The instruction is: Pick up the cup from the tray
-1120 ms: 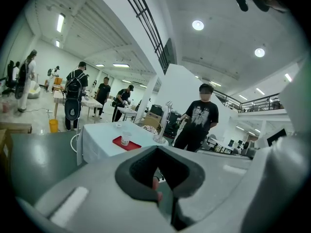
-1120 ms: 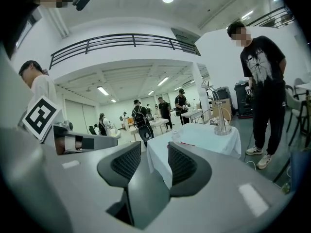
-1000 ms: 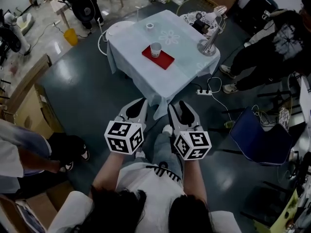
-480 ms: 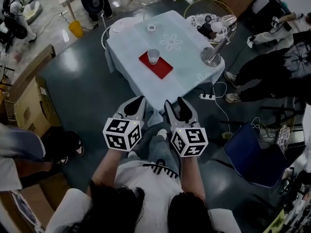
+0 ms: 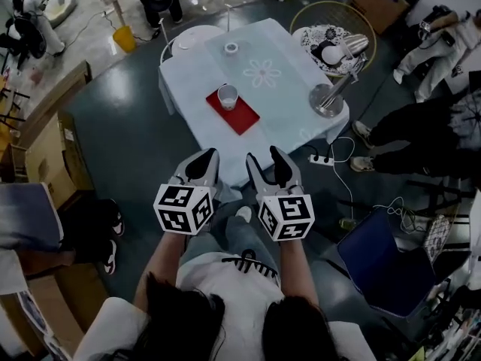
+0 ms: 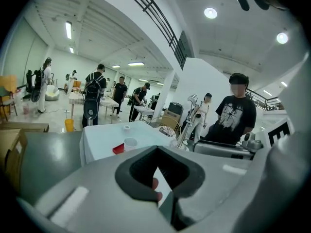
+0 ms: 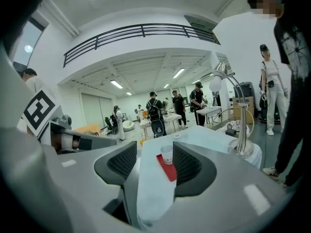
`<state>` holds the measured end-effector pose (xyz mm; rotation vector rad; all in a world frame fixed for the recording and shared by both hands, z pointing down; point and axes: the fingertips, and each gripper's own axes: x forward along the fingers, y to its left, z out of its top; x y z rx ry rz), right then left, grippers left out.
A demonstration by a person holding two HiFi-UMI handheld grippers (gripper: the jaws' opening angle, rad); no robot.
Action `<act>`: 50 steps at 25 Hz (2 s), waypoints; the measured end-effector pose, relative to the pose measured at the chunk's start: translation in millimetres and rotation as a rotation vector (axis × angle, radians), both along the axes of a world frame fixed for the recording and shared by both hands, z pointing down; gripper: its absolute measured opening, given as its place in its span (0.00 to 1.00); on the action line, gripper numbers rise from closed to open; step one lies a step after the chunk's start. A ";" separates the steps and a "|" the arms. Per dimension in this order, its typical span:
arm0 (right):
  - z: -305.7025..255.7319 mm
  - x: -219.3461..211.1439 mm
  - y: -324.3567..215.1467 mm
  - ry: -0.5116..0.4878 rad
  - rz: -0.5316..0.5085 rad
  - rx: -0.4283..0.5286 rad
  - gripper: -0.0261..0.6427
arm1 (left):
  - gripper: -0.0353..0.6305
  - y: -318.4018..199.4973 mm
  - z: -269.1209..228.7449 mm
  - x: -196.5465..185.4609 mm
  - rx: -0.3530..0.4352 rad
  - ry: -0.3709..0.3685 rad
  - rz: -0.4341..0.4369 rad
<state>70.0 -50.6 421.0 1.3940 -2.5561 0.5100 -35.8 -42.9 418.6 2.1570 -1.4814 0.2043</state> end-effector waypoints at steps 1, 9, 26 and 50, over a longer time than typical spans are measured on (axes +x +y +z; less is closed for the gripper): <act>1.0 1.0 -4.8 0.001 -0.014 -0.001 0.39 | 0.05 -4.0 0.6 0.6 0.001 -0.001 -0.012; 6.5 0.9 -26.8 0.001 -0.080 -0.010 0.42 | 0.05 -22.5 0.5 -3.9 -0.004 -0.023 -0.067; 30.5 -39.7 -110.3 0.083 -0.158 -0.003 0.53 | 0.05 -101.8 10.7 -25.9 -0.003 -0.030 -0.072; 178.9 -119.2 -209.1 0.276 -0.199 -0.245 0.64 | 0.05 -208.4 100.0 -64.7 -0.184 -0.065 -0.045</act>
